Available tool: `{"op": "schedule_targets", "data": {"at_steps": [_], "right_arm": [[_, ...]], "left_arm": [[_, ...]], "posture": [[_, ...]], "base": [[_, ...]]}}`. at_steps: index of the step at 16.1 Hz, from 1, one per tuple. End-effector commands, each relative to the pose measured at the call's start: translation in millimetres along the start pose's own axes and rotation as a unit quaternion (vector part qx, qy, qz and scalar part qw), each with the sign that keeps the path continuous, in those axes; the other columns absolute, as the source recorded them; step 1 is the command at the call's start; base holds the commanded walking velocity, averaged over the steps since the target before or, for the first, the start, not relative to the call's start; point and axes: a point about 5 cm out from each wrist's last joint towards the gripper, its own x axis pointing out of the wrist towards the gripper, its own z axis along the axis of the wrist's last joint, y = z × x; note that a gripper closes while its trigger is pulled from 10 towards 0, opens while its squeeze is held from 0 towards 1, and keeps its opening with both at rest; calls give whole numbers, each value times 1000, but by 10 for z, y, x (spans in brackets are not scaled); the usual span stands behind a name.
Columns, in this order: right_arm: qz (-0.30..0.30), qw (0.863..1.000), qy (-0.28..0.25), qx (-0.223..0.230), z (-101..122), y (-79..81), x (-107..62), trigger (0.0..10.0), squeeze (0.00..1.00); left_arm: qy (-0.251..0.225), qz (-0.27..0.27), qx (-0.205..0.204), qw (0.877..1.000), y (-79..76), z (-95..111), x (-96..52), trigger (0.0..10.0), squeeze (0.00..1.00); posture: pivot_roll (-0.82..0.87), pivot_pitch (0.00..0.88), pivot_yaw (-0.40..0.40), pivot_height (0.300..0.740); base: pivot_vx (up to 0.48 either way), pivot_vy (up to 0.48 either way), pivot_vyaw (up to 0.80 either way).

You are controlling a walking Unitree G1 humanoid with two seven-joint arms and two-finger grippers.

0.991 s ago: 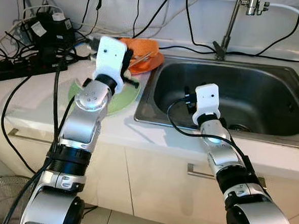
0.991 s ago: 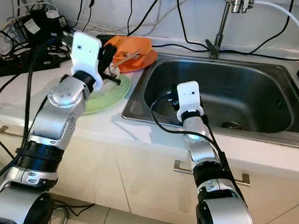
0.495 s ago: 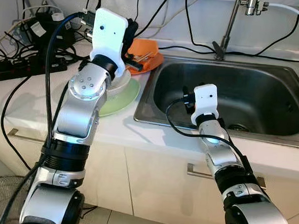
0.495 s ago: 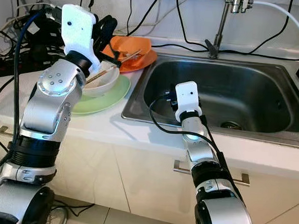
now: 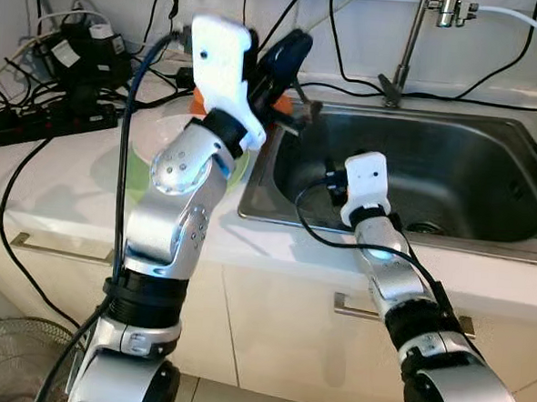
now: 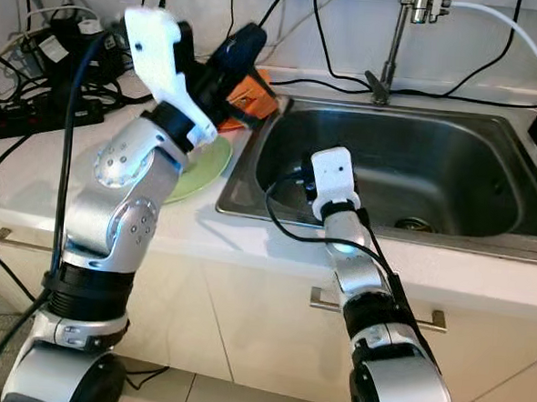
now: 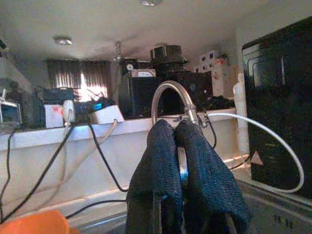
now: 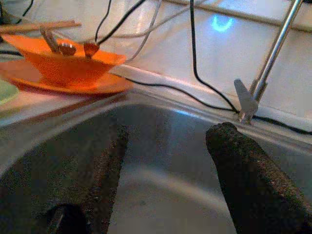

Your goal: Kitchen organization

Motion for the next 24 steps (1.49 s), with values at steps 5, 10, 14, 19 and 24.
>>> {"op": "schedule_targets", "data": {"at_steps": [5, 10, 14, 19, 24], "right_arm": [[5, 999, -35, -22, 98, 6, -20, 10000, 0], [38, 994, -103, -16, 326, 89, -68, 10000, 0], [61, 989, -134, -6, 465, 130, -92, 10000, 0], [77, 985, -154, 4, 598, 185, -96, 10000, 0], [82, 984, -158, 16, 652, 259, -88, 10000, 0]], "left_arm": [[7, -12, -19, 1000, -2, -81, -47, 10000, 0], [12, -17, -44, 999, 3, -140, -64, 10000, 0], [14, -20, -46, 999, 13, -146, -61, 10000, 0], [19, -26, -54, 998, 2, -173, -72, 10000, 0], [33, -50, -58, 997, -21, -204, -97, 10000, 0]], "posture": [[62, 0, 84, 740], [52, 0, 91, 740], [47, 0, 98, 740], [52, 0, 102, 740], [56, 0, 114, 740]], "base": [[0, 0, 0], [0, 0, 0], [0, 0, 0], [0, 0, 0], [0, 0, 0]]}}
